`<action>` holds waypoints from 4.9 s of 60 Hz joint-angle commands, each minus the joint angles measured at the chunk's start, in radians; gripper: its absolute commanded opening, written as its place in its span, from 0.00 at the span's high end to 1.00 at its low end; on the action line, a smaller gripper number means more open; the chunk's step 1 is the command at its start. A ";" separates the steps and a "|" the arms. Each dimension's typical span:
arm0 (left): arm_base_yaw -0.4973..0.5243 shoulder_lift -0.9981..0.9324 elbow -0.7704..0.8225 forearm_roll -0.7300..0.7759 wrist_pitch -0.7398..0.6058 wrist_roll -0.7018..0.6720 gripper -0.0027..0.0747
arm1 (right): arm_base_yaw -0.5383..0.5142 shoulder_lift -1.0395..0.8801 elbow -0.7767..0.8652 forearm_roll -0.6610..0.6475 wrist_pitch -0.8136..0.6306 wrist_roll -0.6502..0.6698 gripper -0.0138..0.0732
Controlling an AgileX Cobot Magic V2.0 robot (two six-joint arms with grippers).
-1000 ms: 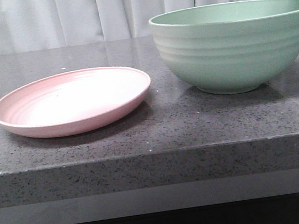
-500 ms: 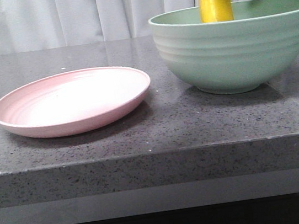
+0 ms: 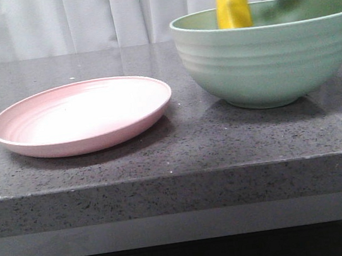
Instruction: Transfer banana from pink plate to green bowl
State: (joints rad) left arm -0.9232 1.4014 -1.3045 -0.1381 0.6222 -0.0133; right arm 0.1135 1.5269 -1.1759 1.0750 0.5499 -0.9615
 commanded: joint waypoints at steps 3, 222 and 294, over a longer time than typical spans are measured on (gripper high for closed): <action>-0.005 -0.033 -0.032 -0.004 -0.059 0.001 0.35 | -0.002 -0.075 -0.036 0.027 0.043 -0.008 0.34; 0.896 -1.425 1.316 0.037 -0.592 -0.005 0.99 | 0.125 -1.367 0.848 0.051 -0.321 -0.008 0.91; 0.896 -1.425 1.316 0.037 -0.592 -0.005 0.99 | 0.081 -1.368 0.967 -0.958 -0.535 0.962 0.91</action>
State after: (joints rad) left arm -0.0287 -0.0046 0.0080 -0.0935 0.1203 -0.0133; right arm 0.2240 0.1509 -0.2227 0.1684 0.1476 -0.0589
